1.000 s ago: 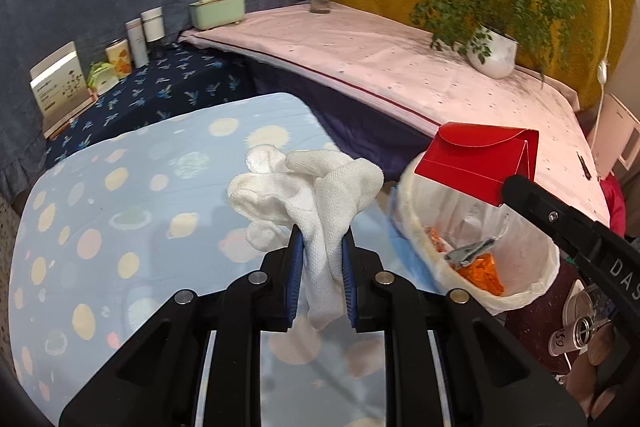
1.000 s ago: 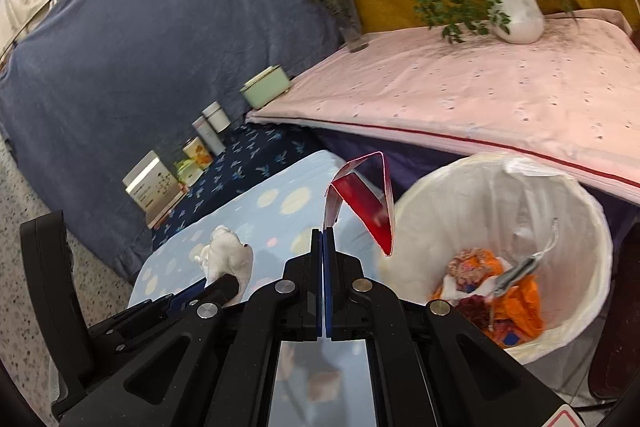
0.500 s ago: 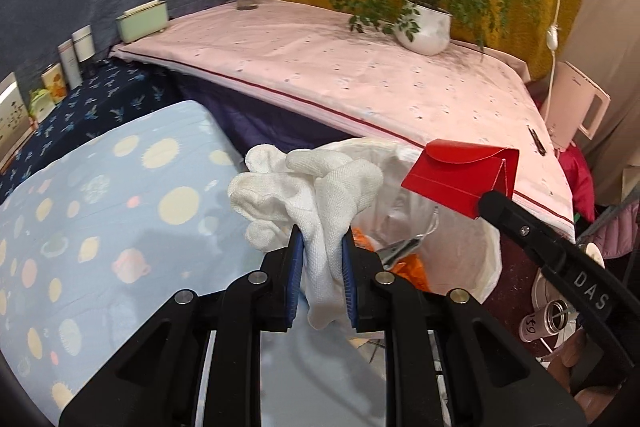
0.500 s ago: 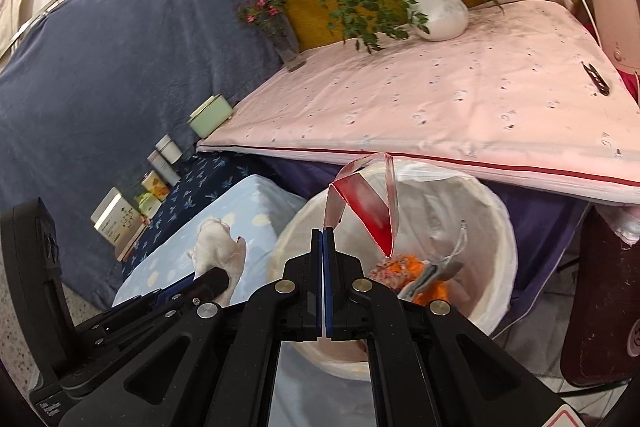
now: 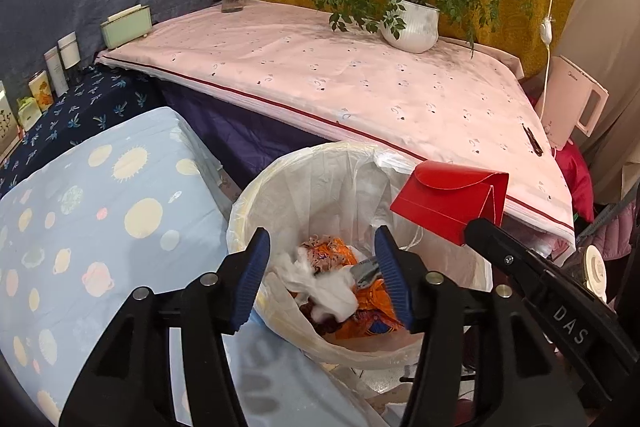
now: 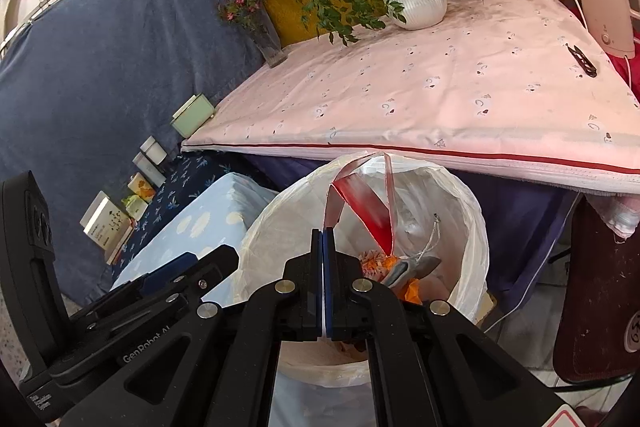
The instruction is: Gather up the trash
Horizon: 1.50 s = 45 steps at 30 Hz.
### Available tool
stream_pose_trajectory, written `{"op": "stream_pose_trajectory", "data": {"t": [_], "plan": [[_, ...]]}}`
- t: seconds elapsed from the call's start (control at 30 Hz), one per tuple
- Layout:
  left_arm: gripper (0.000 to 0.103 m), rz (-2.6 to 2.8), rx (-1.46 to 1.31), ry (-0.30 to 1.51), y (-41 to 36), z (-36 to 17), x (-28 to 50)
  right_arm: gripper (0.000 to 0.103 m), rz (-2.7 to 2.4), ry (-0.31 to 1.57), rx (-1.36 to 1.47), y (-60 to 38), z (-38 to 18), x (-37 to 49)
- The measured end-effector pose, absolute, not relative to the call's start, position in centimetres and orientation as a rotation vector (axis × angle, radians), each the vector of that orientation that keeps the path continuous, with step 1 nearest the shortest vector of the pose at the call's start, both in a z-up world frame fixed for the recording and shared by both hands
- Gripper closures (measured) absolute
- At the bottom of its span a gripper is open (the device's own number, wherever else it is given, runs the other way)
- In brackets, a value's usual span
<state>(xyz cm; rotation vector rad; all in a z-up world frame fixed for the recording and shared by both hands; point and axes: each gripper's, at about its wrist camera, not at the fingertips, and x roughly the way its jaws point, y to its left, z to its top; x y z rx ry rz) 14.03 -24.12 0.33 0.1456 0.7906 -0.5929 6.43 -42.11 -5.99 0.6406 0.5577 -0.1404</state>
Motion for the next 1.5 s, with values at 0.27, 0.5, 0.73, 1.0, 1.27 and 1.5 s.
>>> {"op": "stream_pose_trajectory", "data": {"t": [0.27,0.5,0.73,1.0,1.27,1.5], "plan": [[0.049,-0.543,0.142,0.808,-22.8,-0.5,14.7,0.101,-0.103,0.58,0.623,-40.8,-6.3,7.8],[0.044,-0.5,0.128,0.817,-21.1,-1.0,15.0,0.101,-0.081,0.604,0.595,-39.4,-6.4,9.1],[0.038,-0.467,0.127,0.81,-19.8,-1.0,14.9,0.095,-0.081,0.608,0.572,-38.7,-6.0,9.4],[0.034,-0.443,0.121,0.809,-18.7,-0.8,14.6,0.093,-0.107,0.625,0.525,-37.9,-5.3,9.2],[0.031,-0.43,0.12,0.805,-17.6,-0.5,13.8,0.074,-0.152,0.63,0.476,-37.4,-4.6,7.9],[0.029,-0.419,0.115,0.808,-16.7,-0.4,13.0,0.059,-0.189,0.635,0.416,-36.6,-4.1,6.8]]}}
